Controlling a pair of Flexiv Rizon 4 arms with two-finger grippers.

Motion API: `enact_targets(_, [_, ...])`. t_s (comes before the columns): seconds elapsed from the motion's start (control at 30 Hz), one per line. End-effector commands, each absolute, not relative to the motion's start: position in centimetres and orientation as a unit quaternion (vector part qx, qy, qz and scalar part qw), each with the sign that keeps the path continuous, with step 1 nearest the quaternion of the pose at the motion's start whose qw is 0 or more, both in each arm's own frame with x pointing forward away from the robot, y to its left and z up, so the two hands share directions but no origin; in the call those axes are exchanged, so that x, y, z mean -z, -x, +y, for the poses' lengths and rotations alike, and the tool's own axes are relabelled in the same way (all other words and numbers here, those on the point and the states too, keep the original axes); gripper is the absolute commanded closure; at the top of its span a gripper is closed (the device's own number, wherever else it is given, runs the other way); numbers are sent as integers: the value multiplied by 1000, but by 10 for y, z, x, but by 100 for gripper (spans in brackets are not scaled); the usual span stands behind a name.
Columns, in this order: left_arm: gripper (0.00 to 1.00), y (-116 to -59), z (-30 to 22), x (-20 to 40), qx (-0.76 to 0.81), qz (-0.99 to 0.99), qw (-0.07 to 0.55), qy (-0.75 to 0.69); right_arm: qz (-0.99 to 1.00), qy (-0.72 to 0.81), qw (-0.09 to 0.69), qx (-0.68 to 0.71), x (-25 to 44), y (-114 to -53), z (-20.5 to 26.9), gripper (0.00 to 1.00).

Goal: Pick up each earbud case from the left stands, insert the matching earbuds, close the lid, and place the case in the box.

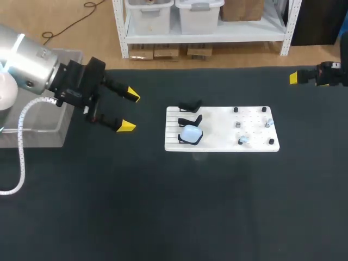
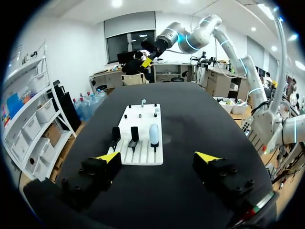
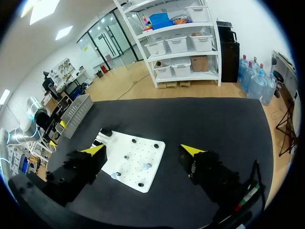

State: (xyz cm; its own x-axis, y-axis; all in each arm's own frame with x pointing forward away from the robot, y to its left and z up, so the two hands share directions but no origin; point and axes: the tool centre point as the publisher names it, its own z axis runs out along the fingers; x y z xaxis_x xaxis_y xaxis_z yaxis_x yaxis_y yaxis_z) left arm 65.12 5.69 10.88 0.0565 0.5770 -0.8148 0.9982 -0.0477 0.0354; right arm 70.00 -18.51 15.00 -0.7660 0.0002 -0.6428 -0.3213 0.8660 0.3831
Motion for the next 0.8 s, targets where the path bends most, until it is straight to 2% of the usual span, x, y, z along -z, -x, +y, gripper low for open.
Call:
enact_targets(0.03, [0,-651,57,-108,321,606,330,-648,908,88,330,-243,-150,-700,-185,0])
enact_targets(0.8, [0,-662,19,-78,359,616,303,-632,908,88,330,-243,-150,-700,-185,0])
